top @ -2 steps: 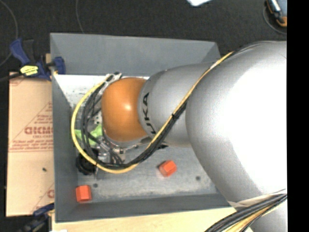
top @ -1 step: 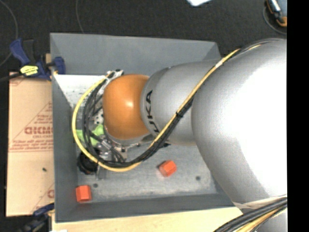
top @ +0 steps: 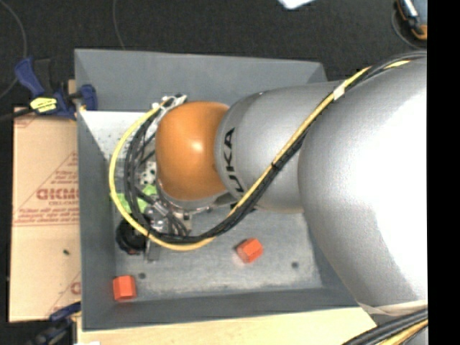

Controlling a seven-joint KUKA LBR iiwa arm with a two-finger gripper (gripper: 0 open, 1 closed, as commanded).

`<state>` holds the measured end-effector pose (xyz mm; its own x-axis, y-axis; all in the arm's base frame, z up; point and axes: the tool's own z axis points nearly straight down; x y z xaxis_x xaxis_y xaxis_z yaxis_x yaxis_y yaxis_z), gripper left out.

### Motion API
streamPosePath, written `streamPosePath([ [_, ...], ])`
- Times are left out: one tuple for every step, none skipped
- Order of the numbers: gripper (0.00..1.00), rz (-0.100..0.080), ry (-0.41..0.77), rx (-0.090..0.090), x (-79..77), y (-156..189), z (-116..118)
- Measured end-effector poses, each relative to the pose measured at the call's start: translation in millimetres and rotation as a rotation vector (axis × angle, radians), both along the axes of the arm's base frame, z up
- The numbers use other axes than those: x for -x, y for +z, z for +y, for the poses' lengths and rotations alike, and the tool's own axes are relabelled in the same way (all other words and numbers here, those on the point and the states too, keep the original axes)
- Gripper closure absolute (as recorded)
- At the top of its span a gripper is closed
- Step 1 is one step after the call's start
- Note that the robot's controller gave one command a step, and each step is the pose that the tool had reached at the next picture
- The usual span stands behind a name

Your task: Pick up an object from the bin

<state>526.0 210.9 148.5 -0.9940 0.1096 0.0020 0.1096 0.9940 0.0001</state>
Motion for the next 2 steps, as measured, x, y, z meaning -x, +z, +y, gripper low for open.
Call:
streamPosePath([
  [1.0,-0.006,0.0,-0.002,-1.6,17.7,0.1],
  [1.0,-0.007,0.0,-0.003,-2.2,25.4,0.1],
])
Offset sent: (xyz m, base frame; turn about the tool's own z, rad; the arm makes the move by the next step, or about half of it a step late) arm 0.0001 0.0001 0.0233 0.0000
